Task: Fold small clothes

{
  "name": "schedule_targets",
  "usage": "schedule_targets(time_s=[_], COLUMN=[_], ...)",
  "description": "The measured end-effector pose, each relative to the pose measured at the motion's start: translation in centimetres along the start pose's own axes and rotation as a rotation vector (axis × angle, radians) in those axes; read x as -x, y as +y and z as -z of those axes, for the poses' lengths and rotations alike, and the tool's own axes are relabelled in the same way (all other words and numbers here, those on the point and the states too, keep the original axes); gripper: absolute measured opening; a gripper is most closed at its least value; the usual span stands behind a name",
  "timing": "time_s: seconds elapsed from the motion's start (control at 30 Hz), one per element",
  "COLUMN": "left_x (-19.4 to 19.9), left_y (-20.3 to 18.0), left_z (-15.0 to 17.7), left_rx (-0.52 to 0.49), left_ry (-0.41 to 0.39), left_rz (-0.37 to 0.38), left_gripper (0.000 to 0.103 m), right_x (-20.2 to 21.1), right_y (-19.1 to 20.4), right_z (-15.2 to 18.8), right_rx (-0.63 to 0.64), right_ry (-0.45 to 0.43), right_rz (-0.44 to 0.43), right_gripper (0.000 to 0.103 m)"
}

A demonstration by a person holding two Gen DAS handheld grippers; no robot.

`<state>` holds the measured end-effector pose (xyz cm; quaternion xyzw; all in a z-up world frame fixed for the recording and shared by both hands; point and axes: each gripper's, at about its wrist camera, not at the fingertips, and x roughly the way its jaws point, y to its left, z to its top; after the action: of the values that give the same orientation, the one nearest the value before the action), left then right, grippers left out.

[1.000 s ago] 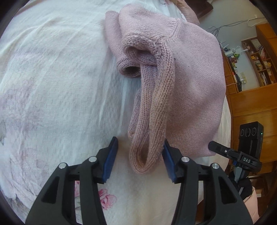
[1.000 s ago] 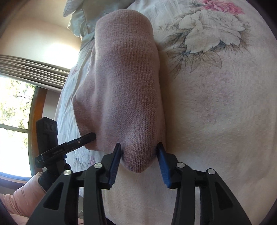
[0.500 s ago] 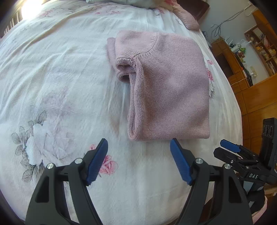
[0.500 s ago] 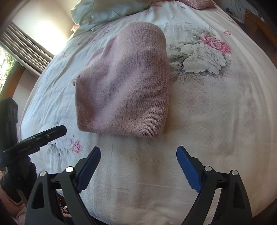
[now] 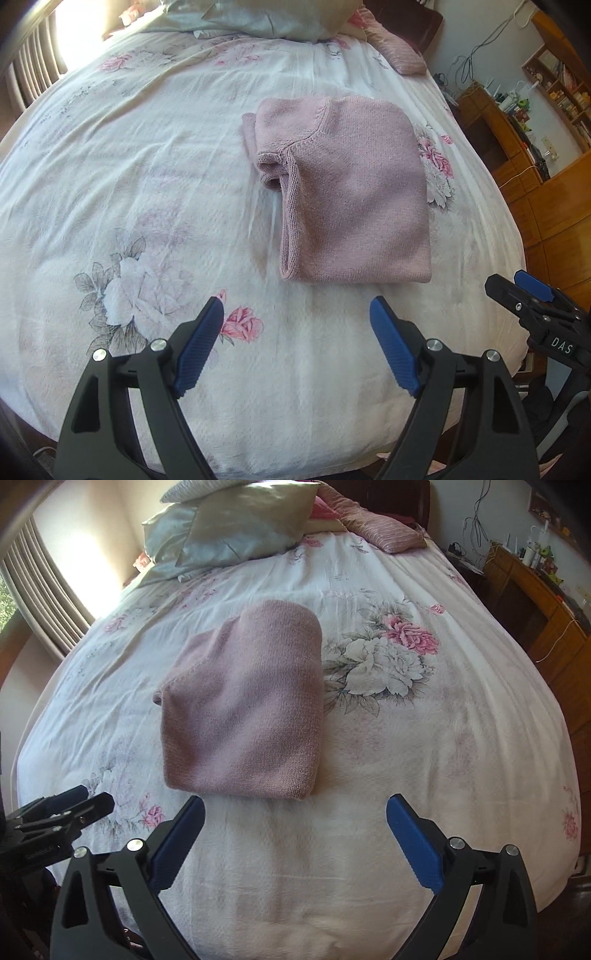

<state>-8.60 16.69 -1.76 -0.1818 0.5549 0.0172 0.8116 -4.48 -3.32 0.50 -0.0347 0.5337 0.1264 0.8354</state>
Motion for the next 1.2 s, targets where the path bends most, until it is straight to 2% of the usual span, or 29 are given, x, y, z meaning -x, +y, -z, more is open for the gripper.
schedule_targets(time_s=[0.17,0.37,0.57,0.73,0.87,0.93,1.1,1.2], left_x=[1.3,2.4,3.5,3.5,3.4,3.4,3.1,3.1], left_y=[-0.6,-1.1,-1.7,-2.1,-2.4,-2.6,-3.1,-3.4], left_z=[0.3,0.3,0.3,0.3,0.4,0.4,0.6,0.7], left_rx=[0.013,0.019,0.005,-0.004,-0.006,-0.012,-0.026,-0.034], left_ry=[-0.015,-0.043,-0.073,-0.074,-0.072,-0.072,-0.065,-0.067], left_rz=[-0.004,-0.009,-0.019,-0.021,-0.022,-0.024,-0.028,-0.03], left_gripper=[0.085,0.086,0.087,0.087,0.087,0.087,0.087,0.087], right_x=[1.8,3.9,5.7,5.5,4.6,4.4,4.7,4.6], right_y=[0.3,0.7,1.0,0.8,0.5,0.2,-0.4,-0.5], right_z=[-0.1,-0.3,-0.4,-0.5,-0.3,0.0,0.2,0.1], right_rx=[0.0,0.012,0.037,0.022,-0.001,-0.009,-0.045,-0.051], right_ry=[-0.038,-0.088,-0.141,-0.127,-0.069,-0.07,-0.072,-0.078], right_rz=[-0.03,0.008,-0.01,-0.029,0.007,0.007,-0.063,-0.052], right_gripper=[0.099,0.099,0.099,0.099,0.099,0.099,0.099,0.099])
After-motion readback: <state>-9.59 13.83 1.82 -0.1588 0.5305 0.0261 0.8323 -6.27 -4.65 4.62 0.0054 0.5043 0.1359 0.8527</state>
